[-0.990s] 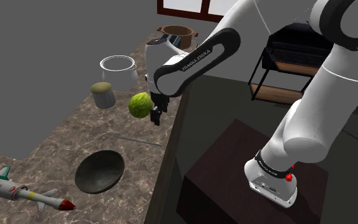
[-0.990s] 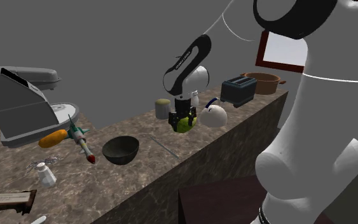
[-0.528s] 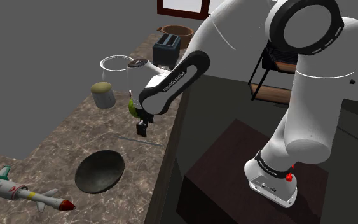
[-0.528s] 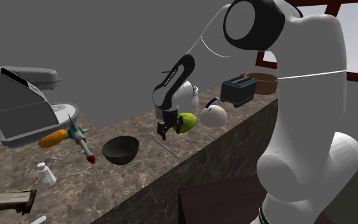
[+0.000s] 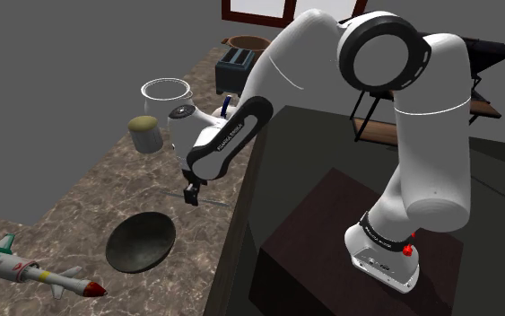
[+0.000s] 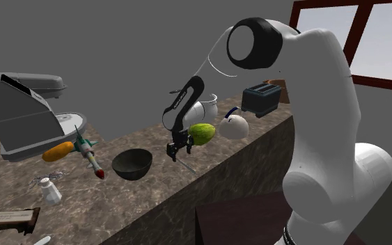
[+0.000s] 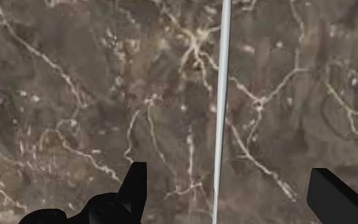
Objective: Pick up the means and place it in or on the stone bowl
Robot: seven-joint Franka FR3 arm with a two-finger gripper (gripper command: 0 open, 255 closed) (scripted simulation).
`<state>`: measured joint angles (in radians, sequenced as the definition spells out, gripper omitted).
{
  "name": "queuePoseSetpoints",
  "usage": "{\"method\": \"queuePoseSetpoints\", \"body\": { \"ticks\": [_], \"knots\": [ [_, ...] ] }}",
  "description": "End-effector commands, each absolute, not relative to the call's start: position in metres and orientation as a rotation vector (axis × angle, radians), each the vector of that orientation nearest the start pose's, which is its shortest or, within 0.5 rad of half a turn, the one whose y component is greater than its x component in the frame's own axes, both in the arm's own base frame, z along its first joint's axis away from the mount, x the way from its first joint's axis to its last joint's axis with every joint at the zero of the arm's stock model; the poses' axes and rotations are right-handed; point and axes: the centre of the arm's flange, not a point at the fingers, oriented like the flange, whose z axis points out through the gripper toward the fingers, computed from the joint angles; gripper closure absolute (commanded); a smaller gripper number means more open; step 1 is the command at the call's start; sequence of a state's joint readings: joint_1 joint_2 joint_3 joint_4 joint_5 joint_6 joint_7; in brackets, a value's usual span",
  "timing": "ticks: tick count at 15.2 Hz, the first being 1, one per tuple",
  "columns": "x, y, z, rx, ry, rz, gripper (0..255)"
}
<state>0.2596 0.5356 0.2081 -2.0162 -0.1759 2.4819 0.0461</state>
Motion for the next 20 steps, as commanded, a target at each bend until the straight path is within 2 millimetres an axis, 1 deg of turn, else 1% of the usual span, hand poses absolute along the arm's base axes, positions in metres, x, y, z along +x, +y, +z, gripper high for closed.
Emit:
{"method": "queuePoseSetpoints", "body": {
  "ticks": [1,3,10,11,20],
  "knots": [
    [0.5322,0.2687,0.1722,-3.038,-0.838,0.08,0],
    [0.5319,0.2685,0.1639,-3.038,-0.838,0.08,0],
    [0.5319,0.2685,0.1639,-3.038,-0.839,0.08,0],
    [0.5319,0.2685,0.1639,-3.038,-0.839,0.08,255],
    [0.5319,0.2685,0.1639,-3.038,-0.838,0.08,255]
  ]
}}
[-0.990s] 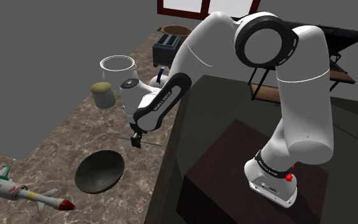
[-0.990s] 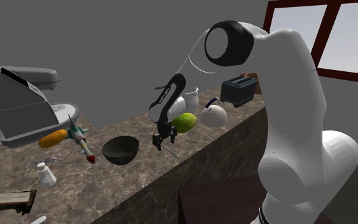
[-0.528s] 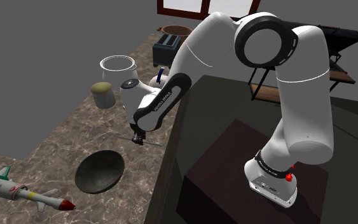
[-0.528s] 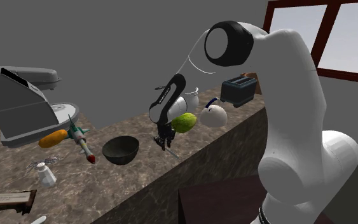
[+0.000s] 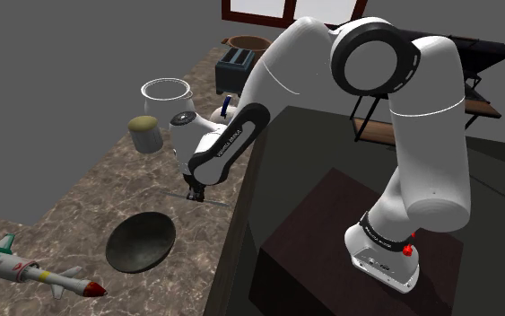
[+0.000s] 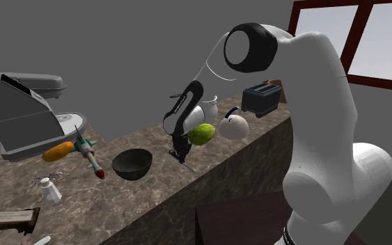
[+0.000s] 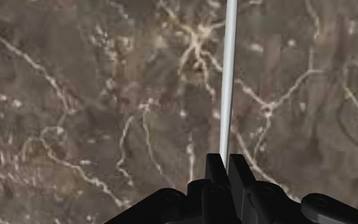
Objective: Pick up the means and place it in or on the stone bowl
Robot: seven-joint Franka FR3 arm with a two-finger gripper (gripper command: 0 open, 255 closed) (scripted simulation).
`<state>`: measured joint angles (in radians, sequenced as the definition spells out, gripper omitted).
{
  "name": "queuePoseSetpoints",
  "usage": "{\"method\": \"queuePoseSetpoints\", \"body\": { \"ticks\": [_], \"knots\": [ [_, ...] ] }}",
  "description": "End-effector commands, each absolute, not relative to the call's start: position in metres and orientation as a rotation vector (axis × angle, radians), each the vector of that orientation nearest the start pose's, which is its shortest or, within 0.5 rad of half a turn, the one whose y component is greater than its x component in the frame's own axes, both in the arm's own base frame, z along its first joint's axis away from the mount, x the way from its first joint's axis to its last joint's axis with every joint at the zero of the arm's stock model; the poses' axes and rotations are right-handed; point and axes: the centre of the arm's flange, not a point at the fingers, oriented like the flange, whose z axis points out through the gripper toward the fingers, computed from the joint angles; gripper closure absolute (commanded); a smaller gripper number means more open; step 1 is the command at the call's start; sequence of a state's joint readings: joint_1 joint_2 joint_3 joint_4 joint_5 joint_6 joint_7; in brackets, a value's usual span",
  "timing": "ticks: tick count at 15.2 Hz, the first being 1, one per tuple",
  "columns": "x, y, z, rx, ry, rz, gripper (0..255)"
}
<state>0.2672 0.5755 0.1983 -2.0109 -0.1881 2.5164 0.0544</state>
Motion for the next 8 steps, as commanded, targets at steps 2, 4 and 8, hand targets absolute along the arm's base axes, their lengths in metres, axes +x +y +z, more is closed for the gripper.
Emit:
{"method": "queuePoseSetpoints", "body": {
  "ticks": [2,4,8],
  "knots": [
    [0.532,0.269,0.174,-3.038,-0.839,0.08,255],
    [0.532,0.269,0.185,-3.038,-0.838,0.08,255],
    [0.532,0.269,0.206,-3.038,-0.838,0.08,255]
  ]
}}
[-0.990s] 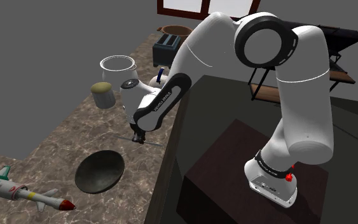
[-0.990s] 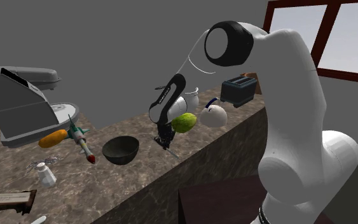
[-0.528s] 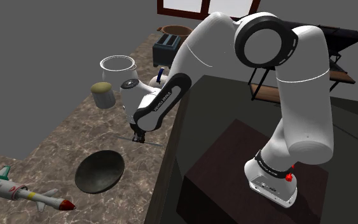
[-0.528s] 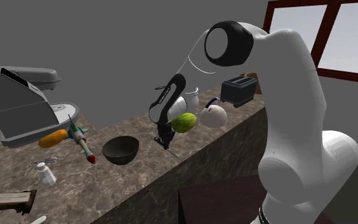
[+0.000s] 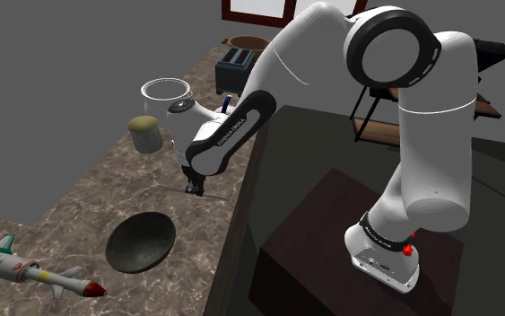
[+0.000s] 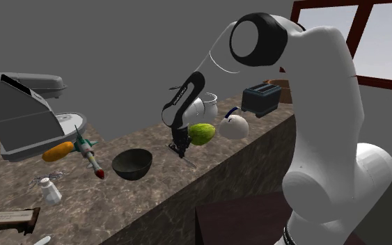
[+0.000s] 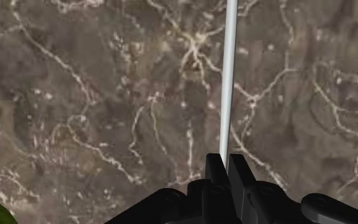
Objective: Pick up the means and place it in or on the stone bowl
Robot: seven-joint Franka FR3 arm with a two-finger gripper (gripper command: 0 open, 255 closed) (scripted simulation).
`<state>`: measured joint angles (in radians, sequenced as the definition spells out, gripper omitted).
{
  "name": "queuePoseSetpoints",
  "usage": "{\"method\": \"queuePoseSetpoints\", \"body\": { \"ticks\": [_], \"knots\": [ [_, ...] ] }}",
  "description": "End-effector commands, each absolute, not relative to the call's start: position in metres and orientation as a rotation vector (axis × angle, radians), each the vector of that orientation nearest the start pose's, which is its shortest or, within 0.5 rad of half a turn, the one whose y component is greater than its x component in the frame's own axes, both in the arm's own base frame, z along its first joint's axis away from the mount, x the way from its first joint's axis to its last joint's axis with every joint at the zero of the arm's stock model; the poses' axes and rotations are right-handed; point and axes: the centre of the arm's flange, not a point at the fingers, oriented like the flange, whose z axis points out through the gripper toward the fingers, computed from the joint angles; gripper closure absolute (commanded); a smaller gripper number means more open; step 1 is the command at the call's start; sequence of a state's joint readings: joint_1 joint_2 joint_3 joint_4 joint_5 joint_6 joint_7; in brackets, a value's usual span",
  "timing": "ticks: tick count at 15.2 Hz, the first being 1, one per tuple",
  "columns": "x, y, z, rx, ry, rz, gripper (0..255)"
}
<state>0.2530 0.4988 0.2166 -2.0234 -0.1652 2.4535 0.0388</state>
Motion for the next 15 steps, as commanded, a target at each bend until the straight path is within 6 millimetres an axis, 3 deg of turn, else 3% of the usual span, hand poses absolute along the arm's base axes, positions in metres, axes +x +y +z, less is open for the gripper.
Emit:
{"method": "queuePoseSetpoints", "body": {
  "ticks": [1,15],
  "knots": [
    [0.532,0.269,0.211,-3.038,-0.838,0.08,255],
    [0.532,0.269,0.285,-3.038,-0.838,0.08,255]
  ]
}}
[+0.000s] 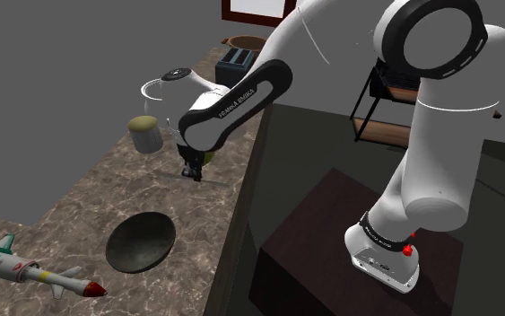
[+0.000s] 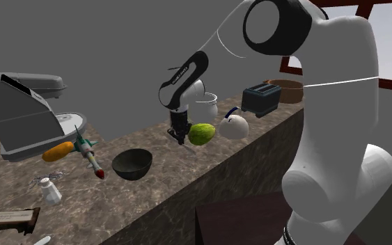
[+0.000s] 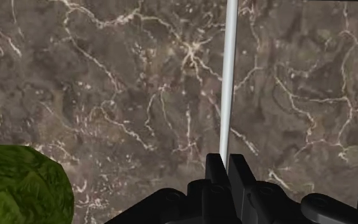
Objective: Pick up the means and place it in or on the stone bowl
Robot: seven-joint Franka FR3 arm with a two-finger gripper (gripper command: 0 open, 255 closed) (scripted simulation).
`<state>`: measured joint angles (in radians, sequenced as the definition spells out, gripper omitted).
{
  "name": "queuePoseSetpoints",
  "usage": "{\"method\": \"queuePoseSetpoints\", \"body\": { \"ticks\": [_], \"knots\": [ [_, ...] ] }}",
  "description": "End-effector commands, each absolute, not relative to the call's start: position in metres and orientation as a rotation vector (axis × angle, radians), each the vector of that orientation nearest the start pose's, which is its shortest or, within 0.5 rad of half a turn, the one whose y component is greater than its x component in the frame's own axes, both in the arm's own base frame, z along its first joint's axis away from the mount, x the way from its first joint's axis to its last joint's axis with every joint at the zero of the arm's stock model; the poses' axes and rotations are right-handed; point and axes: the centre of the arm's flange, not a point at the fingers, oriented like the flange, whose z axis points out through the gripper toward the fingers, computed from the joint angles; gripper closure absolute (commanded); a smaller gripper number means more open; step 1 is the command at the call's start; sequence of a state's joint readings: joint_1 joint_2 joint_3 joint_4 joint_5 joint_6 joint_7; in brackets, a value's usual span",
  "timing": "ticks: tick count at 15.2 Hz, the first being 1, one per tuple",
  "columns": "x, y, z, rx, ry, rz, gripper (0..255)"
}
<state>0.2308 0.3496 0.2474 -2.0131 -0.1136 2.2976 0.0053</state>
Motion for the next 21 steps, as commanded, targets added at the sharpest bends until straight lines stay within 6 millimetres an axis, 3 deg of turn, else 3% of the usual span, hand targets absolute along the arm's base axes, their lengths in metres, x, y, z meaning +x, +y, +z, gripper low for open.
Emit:
{"method": "queuePoseSetpoints", "body": {
  "ticks": [1,12,21],
  "knots": [
    [0.532,0.269,0.291,-3.038,-0.838,0.08,255],
    [0.532,0.269,0.345,-3.038,-0.839,0.08,255],
    [0.5,0.382,0.357,-3.038,-0.838,0.08,255]
  ]
}}
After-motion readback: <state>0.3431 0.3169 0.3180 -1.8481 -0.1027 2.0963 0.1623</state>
